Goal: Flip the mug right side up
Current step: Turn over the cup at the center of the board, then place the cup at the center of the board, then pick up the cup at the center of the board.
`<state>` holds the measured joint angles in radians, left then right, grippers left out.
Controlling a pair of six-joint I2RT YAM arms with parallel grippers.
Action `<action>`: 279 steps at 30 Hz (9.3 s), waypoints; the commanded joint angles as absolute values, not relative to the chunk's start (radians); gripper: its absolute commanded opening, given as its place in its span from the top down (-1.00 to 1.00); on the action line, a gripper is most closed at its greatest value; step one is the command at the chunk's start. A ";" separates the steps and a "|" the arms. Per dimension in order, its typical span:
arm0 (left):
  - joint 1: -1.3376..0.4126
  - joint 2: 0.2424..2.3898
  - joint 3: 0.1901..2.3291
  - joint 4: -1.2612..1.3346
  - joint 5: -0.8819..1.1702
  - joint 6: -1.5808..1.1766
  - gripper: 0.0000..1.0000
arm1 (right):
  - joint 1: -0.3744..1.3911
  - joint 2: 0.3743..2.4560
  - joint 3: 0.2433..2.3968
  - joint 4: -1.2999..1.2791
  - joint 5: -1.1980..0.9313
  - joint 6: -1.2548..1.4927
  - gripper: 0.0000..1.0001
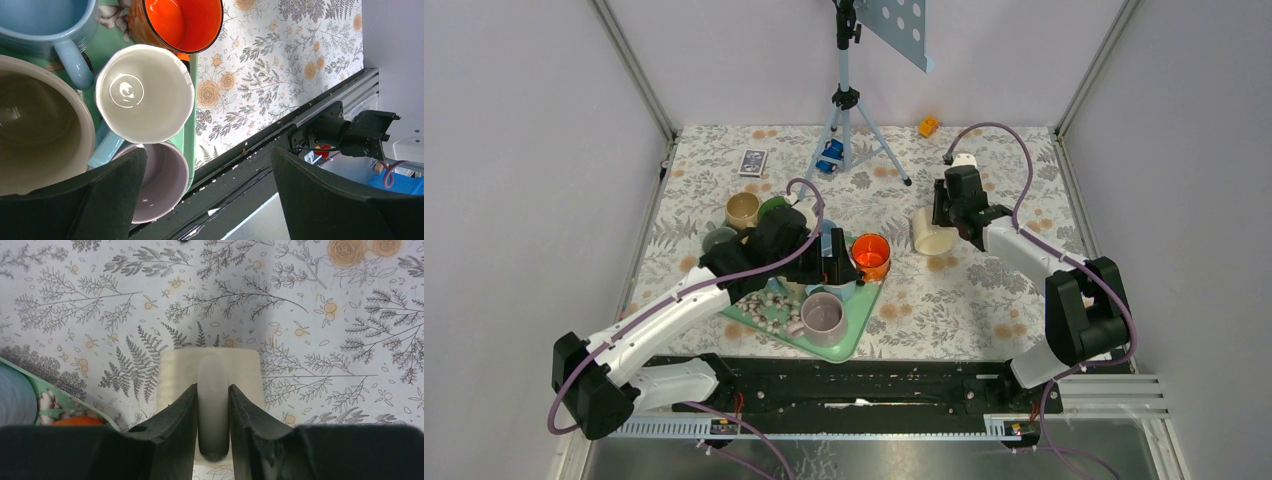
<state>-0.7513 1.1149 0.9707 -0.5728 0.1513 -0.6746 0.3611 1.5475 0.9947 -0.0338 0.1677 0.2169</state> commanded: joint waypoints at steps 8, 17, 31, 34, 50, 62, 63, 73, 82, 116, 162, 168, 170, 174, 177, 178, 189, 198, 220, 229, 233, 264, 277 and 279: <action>-0.745 1.112 0.959 -0.518 0.167 -0.678 -0.97 | 0.373 1.574 1.032 -0.129 0.174 0.220 0.25; -0.746 1.111 0.960 -0.518 0.173 -0.678 -0.97 | 0.373 1.585 1.107 -0.245 0.147 0.209 0.25; -0.741 1.112 0.960 -0.517 0.191 -0.675 -0.97 | 0.374 1.610 1.212 -0.399 0.116 0.172 0.28; -0.737 1.114 0.960 -0.518 0.201 -0.678 -0.97 | 0.374 1.612 1.217 -0.414 0.109 0.168 0.36; -0.725 1.124 0.975 -0.498 0.241 -0.696 -0.97 | 0.375 1.412 0.991 0.001 0.209 0.222 1.00; -0.716 1.134 0.986 -0.488 0.268 -0.706 -0.97 | 0.405 1.368 0.649 0.658 0.312 0.171 1.00; -0.715 1.136 0.990 -0.489 0.270 -0.706 -0.97 | 0.408 1.372 0.627 0.680 0.312 0.176 1.00; -0.710 1.172 1.044 -0.502 0.278 -0.689 -0.97 | 0.436 1.352 0.476 0.706 0.297 0.274 0.85; -0.710 1.241 1.106 -0.473 0.290 -0.683 -0.97 | 0.443 1.318 0.424 0.629 0.242 0.316 0.61; -0.675 1.377 1.201 -0.387 0.349 -0.715 -0.97 | 0.448 1.213 0.515 0.687 0.250 0.367 1.00; -0.790 1.630 1.419 -0.382 0.181 -1.133 -0.77 | 0.498 1.093 0.221 0.781 0.243 0.251 1.00; -0.792 1.809 1.683 -0.558 0.124 -1.012 -0.72 | 0.543 1.119 0.232 0.785 0.318 0.208 1.00; -0.789 1.866 1.757 -0.608 0.113 -0.975 -0.66 | 0.553 1.128 0.236 0.790 0.332 0.205 1.00; -0.771 1.965 1.870 -0.711 0.119 -0.918 -0.50 | 0.560 1.122 0.227 0.801 0.356 0.200 1.00; -0.760 2.002 1.903 -0.746 0.121 -0.891 -0.41 | 0.561 1.121 0.225 0.805 0.362 0.202 1.00; -0.756 2.005 1.904 -0.747 0.122 -0.887 -0.39 | 0.561 1.122 0.226 0.806 0.364 0.202 1.00; -0.749 1.979 1.870 -0.713 0.184 -0.866 -0.48 | 0.560 1.147 0.245 0.778 0.305 0.238 0.19; -0.749 1.980 1.869 -0.692 0.205 -0.855 -0.49 | 0.560 1.173 0.251 0.735 0.306 0.286 0.16; -0.879 1.655 1.565 -0.600 0.036 -0.826 -0.60 | 0.600 1.093 0.473 0.237 0.281 0.721 -0.37; -1.020 1.607 1.425 -0.491 -0.149 -0.932 -0.55 | 0.590 0.918 0.744 -0.410 0.562 0.763 -0.87; -1.084 1.638 1.398 -0.454 -0.246 -0.994 -0.56 | 0.590 0.818 0.839 -0.590 0.653 0.777 -0.99; -1.178 2.264 1.933 -0.696 -0.698 -1.187 -0.25 | 0.590 0.541 1.152 -0.756 0.460 0.603 -0.99; -1.155 2.287 1.932 -0.664 -0.692 -1.141 0.18 | 0.589 0.539 1.152 -0.754 0.451 0.579 -0.99; -1.153 2.290 1.934 -0.664 -0.687 -1.130 0.31 | 0.589 0.537 1.149 -0.751 0.449 0.578 -0.99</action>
